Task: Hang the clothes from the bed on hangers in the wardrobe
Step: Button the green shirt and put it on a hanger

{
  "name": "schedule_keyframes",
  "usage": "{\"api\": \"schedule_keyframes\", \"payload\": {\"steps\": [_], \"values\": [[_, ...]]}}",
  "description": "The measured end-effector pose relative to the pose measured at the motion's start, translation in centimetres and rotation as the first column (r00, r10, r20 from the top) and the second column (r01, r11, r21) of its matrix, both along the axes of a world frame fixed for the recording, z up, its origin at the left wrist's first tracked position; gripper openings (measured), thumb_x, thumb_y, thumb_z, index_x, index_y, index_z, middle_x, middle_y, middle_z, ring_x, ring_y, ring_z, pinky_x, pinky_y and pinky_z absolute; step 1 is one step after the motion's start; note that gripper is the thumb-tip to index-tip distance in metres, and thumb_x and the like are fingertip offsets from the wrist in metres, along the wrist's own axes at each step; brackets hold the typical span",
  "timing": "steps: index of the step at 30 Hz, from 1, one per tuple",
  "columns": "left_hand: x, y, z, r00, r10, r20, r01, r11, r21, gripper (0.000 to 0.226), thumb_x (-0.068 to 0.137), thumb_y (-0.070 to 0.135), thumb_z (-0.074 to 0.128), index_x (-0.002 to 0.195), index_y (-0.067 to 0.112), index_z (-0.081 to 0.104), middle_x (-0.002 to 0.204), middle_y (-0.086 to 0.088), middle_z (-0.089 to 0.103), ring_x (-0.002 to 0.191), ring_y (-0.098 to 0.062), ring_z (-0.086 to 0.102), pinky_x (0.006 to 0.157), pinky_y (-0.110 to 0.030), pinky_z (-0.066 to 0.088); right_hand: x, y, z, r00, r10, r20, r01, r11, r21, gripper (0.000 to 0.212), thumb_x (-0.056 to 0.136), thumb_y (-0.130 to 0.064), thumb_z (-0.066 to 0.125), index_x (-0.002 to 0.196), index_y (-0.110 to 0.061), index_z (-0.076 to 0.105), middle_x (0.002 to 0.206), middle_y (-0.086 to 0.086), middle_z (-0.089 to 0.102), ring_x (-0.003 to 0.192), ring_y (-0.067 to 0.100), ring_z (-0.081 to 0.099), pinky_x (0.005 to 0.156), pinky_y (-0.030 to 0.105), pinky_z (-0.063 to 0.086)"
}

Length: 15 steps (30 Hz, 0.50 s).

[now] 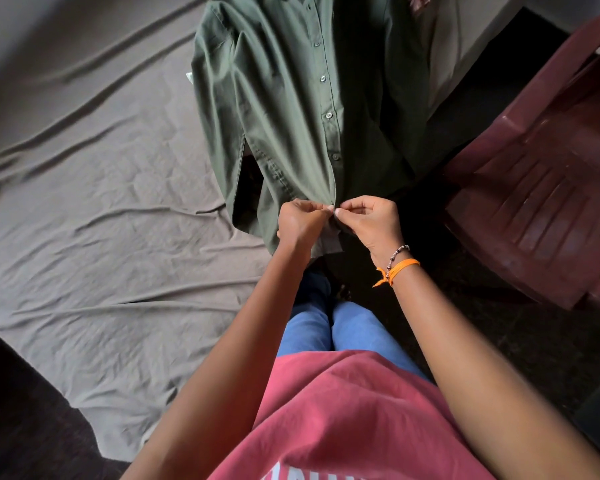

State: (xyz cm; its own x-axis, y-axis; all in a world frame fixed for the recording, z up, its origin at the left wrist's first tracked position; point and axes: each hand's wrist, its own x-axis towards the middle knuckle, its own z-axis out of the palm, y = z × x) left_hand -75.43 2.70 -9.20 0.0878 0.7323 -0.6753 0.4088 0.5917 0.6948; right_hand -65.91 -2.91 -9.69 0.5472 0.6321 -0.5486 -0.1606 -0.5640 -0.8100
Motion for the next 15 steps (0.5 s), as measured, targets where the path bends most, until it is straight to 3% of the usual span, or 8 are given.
{"api": "schedule_keyframes", "payload": {"steps": [4,7,9,11,15], "values": [[0.01,-0.29,-0.45,0.999,0.014,-0.049,-0.014,1.0,-0.005,0.029,0.079,0.012,0.069,0.053,0.019,0.061,0.054,0.003,0.06,0.061,-0.013,0.058,0.079,-0.036,0.053,-0.4,0.06,-0.51,0.996,0.015,0.086,-0.014,1.0,-0.009,0.018,0.072,-0.003,0.076,0.068,-0.017,0.066,0.063,-0.001,0.063,0.06,0.008,0.058,0.064,0.024,0.053],[0.05,-0.32,-0.67,0.995,0.002,-0.104,0.002,0.999,0.036,0.036,0.078,0.016,0.068,0.045,0.018,0.056,0.043,0.009,0.057,0.061,-0.014,0.06,0.083,-0.036,0.053,-0.45,-0.07,-0.68,0.999,0.008,0.042,-0.008,1.0,-0.011,0.018,0.072,0.001,0.075,0.071,-0.015,0.067,0.067,0.002,0.065,0.065,0.011,0.061,0.07,0.028,0.055],[-0.19,-0.24,-0.59,0.999,-0.02,-0.048,0.021,0.999,0.025,0.035,0.082,0.011,0.067,0.049,0.019,0.057,0.048,0.006,0.058,0.058,-0.011,0.06,0.068,-0.024,0.055,-0.33,-0.17,-0.72,1.0,-0.006,-0.024,0.006,1.0,-0.002,0.017,0.073,0.002,0.074,0.073,-0.014,0.067,0.071,0.007,0.066,0.07,0.016,0.063,0.074,0.031,0.056],[-0.42,-0.14,-0.07,0.997,-0.056,0.062,0.055,0.998,0.015,0.032,0.086,0.003,0.063,0.056,0.012,0.058,0.051,0.003,0.056,0.049,-0.002,0.055,0.049,-0.012,0.046,-0.19,-0.17,-0.59,0.997,-0.016,-0.078,0.017,1.0,0.004,0.017,0.074,0.003,0.073,0.074,-0.012,0.067,0.073,0.009,0.066,0.071,0.017,0.063,0.074,0.03,0.056],[-0.92,0.42,-0.39,0.982,-0.107,0.157,0.107,0.994,0.01,0.026,0.087,-0.003,0.061,0.064,0.011,0.061,0.073,0.0,0.053,0.06,-0.004,0.055,0.052,-0.009,0.045,-0.29,-0.07,-0.43,0.999,-0.008,-0.046,0.009,1.0,0.025,0.015,0.074,0.003,0.073,0.075,-0.01,0.065,0.07,0.006,0.064,0.066,0.014,0.061,0.068,0.026,0.055]]}}
